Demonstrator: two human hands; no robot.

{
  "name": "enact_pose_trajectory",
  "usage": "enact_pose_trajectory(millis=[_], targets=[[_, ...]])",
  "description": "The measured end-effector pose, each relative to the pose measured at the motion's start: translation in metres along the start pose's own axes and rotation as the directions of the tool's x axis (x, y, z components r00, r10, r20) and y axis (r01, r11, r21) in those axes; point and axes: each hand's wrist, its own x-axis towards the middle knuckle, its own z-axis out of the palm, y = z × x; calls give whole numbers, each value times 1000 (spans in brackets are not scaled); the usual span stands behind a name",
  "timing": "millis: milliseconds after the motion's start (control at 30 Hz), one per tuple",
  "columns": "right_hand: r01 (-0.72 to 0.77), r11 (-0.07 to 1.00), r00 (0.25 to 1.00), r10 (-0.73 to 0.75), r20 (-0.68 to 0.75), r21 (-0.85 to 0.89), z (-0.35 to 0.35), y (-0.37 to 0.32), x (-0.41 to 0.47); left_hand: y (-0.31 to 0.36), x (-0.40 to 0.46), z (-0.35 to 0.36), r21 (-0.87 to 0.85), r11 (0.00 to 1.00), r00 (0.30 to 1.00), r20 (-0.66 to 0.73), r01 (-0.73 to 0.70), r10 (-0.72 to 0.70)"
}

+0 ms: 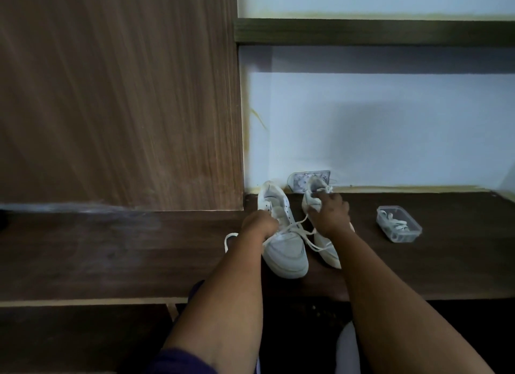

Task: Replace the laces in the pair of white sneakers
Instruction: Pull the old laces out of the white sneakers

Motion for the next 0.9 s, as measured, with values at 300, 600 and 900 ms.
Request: enact_pose_trajectory(millis=[300,600,900], targets=[[195,971,928,-137,345,-139,27,-32,-19,-2,2,6,-215,976,1000,16,26,-23],[-279,918,900,352,-256,281,-15,-19,-2,-13,20,16,-341,939,994,113,38,1],[194,968,968,-163,190,-160,15,-29,-25,-4,5,6,-399,916,984,178,46,28]])
